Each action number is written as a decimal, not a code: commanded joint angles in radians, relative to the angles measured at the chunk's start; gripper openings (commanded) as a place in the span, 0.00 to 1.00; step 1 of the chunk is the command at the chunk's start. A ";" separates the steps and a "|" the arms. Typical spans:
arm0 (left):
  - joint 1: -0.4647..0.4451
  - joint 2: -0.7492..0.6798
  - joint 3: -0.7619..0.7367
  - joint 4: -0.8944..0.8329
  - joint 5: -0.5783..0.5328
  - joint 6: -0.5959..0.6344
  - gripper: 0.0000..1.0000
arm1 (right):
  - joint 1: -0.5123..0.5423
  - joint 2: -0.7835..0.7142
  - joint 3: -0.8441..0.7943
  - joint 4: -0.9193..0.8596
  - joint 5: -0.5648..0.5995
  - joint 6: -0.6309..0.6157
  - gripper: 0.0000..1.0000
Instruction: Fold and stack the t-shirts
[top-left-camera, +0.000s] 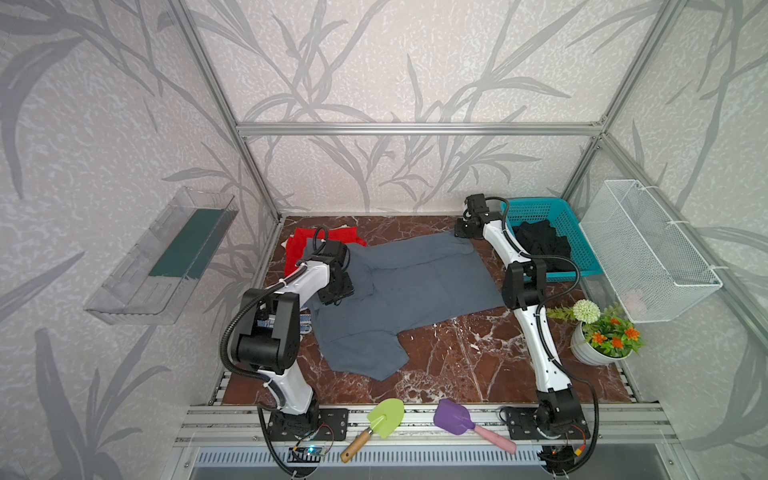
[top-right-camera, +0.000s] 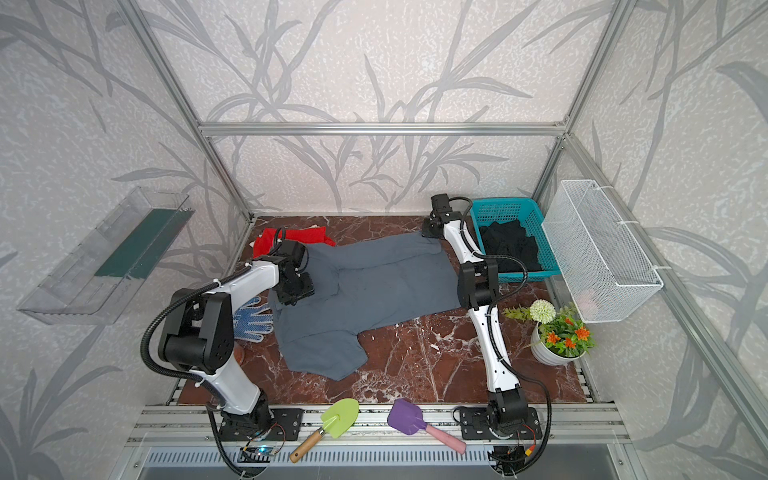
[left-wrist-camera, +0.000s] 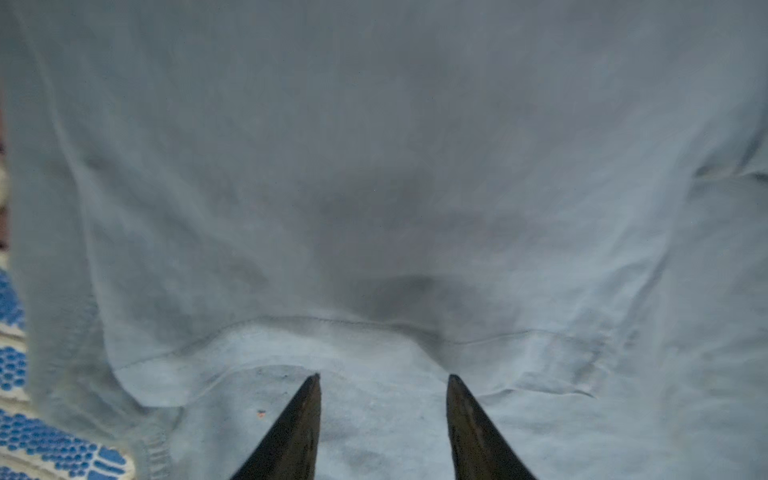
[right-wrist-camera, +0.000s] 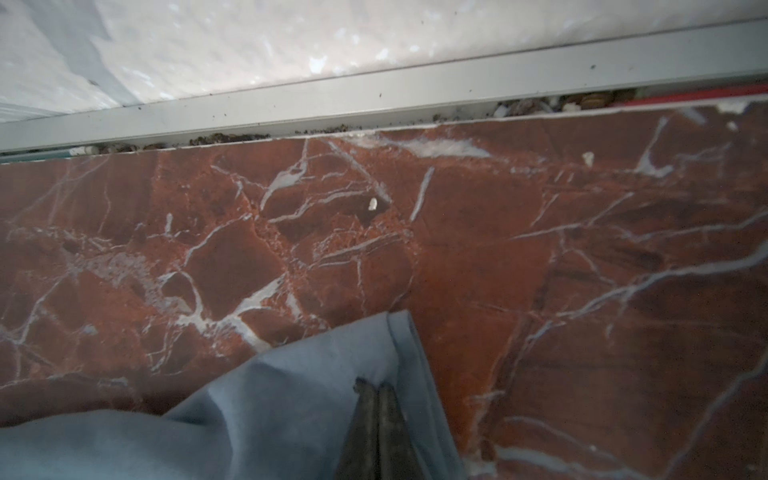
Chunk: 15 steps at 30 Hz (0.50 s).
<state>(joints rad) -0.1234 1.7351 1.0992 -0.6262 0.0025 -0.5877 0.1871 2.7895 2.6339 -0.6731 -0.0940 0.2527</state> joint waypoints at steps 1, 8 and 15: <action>-0.004 0.010 -0.029 0.031 -0.009 -0.048 0.50 | -0.016 0.004 0.031 0.033 -0.023 0.011 0.00; -0.005 0.045 -0.042 0.015 -0.056 -0.044 0.50 | -0.034 -0.030 0.033 0.097 -0.001 0.029 0.00; -0.005 0.075 -0.048 0.012 -0.058 -0.051 0.50 | -0.050 -0.008 0.055 0.141 0.015 0.042 0.00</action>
<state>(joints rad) -0.1246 1.7733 1.0634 -0.6048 -0.0338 -0.6254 0.1505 2.7895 2.6408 -0.5762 -0.1040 0.2836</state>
